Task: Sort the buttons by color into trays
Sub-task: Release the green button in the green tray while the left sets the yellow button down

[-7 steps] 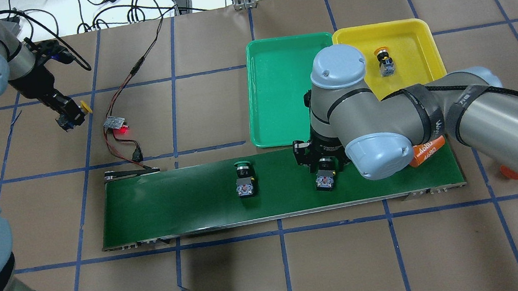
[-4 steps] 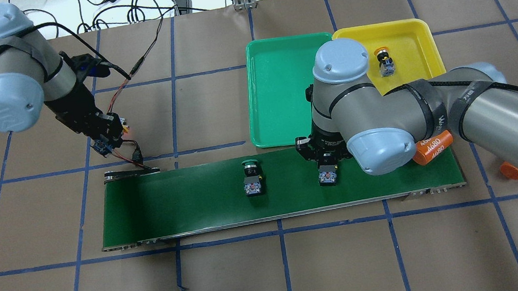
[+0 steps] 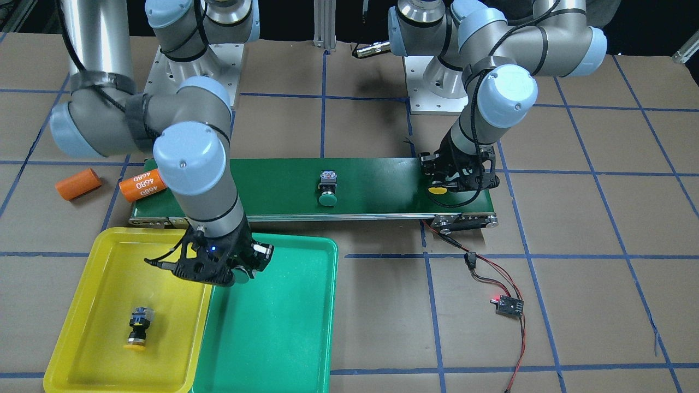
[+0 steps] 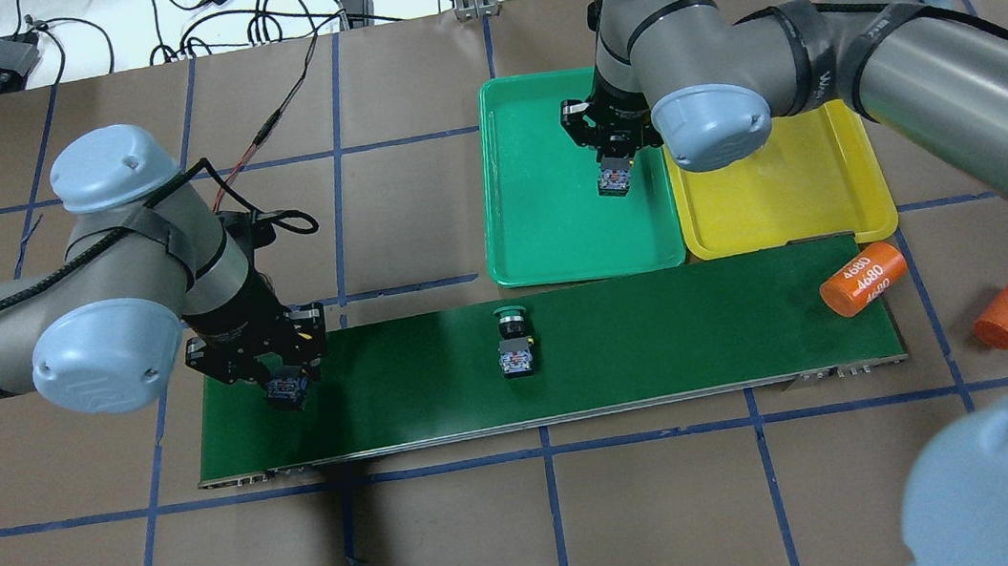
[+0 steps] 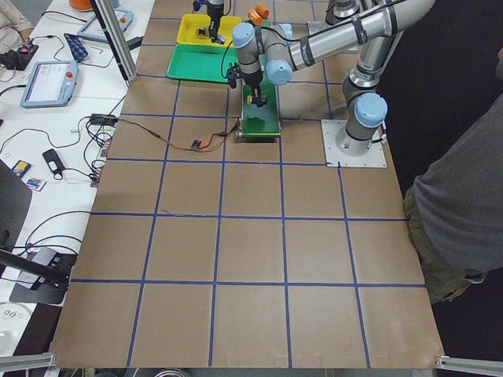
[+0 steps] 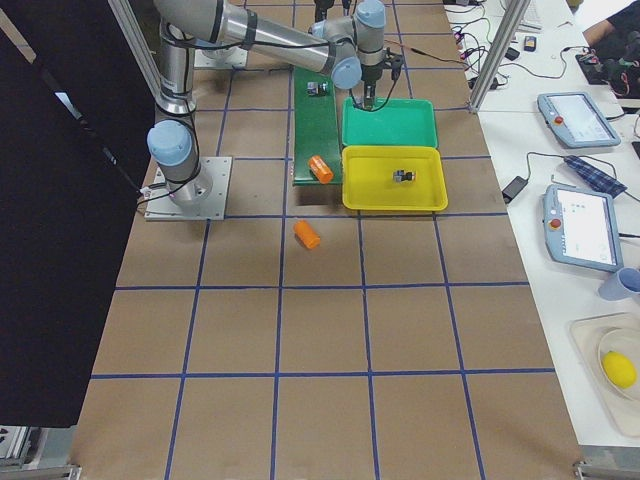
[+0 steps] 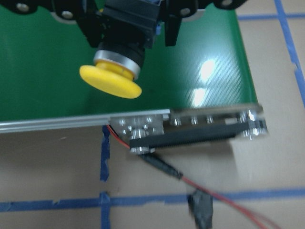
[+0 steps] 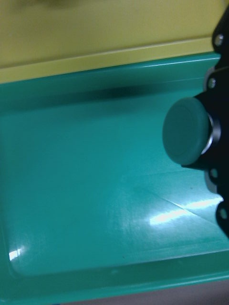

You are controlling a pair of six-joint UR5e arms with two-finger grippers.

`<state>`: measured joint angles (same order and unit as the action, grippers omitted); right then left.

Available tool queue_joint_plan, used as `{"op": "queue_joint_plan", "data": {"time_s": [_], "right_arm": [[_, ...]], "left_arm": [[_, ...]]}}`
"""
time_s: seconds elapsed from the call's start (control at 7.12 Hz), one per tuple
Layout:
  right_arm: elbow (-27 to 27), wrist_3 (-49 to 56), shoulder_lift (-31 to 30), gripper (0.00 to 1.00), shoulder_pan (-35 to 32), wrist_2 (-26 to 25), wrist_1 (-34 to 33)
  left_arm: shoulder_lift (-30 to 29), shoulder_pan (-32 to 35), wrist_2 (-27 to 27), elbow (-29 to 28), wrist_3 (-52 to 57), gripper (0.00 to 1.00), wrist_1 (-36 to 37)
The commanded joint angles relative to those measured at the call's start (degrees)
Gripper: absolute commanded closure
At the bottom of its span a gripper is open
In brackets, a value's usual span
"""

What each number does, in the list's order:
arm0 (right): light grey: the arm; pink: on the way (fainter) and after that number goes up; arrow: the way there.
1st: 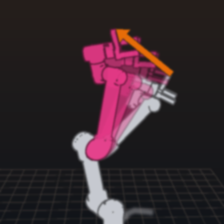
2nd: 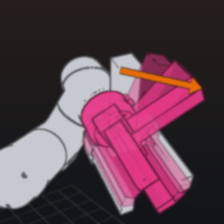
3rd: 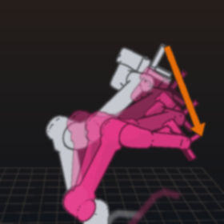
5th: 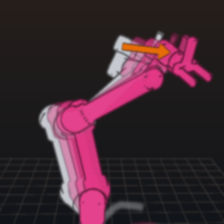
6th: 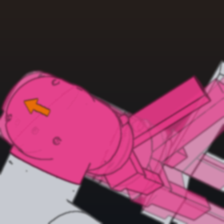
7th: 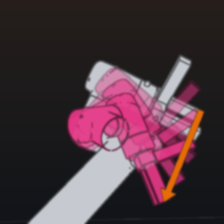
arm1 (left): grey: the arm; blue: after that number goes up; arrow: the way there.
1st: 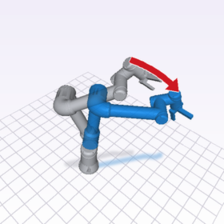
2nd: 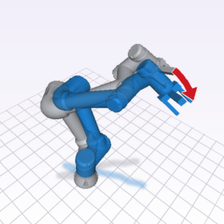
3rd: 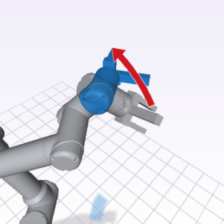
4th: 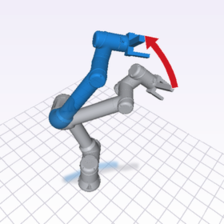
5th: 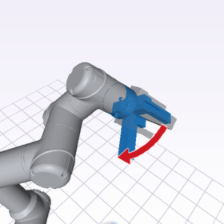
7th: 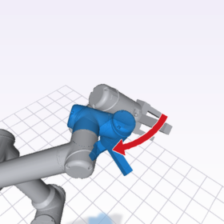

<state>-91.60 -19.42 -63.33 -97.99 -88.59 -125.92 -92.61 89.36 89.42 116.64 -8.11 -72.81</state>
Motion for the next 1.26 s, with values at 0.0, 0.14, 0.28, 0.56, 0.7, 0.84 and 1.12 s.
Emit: {"op": "queue_joint_plan", "data": {"time_s": [0.0,0.14,0.28,0.56,0.7,0.84,1.12], "right_arm": [[1.43,-0.61,7.84,0.06,1.13,0.52,-9.37],[1.34,-0.53,8.13,0.0,1.13,0.61,-11.17],[1.25,-0.71,7.61,0.0,1.05,0.44,-10.75],[1.16,-0.71,-0.08,0.0,1.48,-0.35,4.19],[1.07,-0.71,-4.57,0.0,1.22,-0.36,11.15],[0.55,-0.71,-9.75,0.0,1.39,-0.36,18.18],[-2.33,-0.97,-20.21,0.0,1.14,-0.01,29.38]], "left_arm": [[0.24,4.68,0.49,3.05,-5.95,0.97,3.8],[-0.02,4.6,0.58,2.98,-5.52,0.48,4.34],[-0.63,4.6,0.58,3.24,-5.52,0.0,8.61],[0.49,2.15,0.67,1.06,-5.25,0.0,8.66],[1.28,2.05,0.5,-0.44,-5.34,0.0,5.96],[2.51,1.87,0.67,-1.41,-5.34,0.0,3.93],[4.36,1.96,0.67,-9.37,-5.34,0.0,-5.61]]}}
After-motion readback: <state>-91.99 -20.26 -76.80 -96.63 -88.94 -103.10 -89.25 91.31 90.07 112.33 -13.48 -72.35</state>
